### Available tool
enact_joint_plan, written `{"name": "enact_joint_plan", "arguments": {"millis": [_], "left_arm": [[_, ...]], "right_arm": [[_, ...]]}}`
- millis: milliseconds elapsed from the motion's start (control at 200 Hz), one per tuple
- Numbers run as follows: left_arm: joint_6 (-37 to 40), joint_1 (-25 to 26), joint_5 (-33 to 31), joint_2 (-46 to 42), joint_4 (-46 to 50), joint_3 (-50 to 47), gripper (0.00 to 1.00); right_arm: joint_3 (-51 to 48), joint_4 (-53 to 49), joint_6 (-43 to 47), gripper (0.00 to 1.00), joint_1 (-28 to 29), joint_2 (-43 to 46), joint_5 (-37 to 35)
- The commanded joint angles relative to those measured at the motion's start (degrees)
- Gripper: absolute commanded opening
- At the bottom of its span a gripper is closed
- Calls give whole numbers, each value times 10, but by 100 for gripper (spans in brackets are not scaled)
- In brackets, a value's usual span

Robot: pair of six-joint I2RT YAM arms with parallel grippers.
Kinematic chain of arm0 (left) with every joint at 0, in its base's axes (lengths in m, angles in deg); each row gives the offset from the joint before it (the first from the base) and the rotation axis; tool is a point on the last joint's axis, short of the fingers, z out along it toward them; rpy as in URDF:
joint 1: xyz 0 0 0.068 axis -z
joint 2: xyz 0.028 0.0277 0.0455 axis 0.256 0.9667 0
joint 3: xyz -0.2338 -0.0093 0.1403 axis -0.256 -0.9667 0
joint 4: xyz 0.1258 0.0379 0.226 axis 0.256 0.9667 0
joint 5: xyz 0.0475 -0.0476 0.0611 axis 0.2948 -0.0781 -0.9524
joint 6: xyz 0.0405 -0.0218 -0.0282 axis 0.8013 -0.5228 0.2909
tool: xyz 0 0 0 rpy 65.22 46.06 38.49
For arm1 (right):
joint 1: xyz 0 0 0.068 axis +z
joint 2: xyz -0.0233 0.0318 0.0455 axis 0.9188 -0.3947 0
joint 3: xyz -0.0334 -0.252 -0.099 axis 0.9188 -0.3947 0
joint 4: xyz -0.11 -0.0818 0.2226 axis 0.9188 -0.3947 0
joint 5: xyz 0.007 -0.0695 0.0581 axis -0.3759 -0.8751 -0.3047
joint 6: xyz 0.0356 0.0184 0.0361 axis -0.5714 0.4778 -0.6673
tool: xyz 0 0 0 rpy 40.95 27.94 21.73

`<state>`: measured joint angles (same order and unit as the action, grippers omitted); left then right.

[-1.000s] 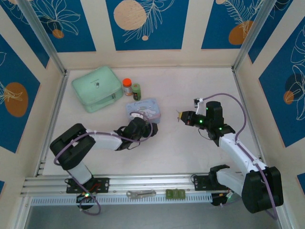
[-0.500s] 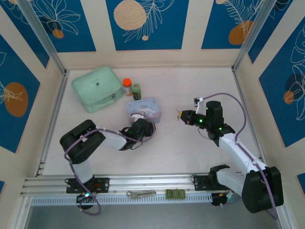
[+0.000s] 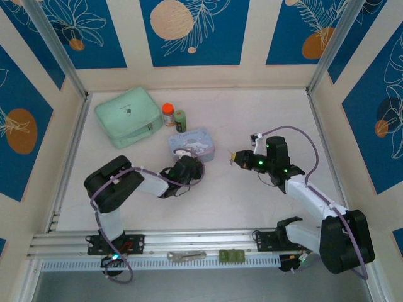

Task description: Unlock the padlock with the key

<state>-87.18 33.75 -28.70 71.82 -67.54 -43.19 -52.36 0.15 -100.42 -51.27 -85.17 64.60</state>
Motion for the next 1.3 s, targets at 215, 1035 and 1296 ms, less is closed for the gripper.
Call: {"name": "enact_joint_plan", "arguments": {"millis": [215,1035,1296], "left_arm": [[-110,-37,156,-48,-32,2,0],[-265,-68,211,-20,-230,-23,0],[-270,-68,211,-14,-246,-31,0]], "right_arm": [[-50,144,-86,0,13,-64,89],[-79,423,-212,0,58,-246,157],[-68,421,-206,0,59,-245,159]]}}
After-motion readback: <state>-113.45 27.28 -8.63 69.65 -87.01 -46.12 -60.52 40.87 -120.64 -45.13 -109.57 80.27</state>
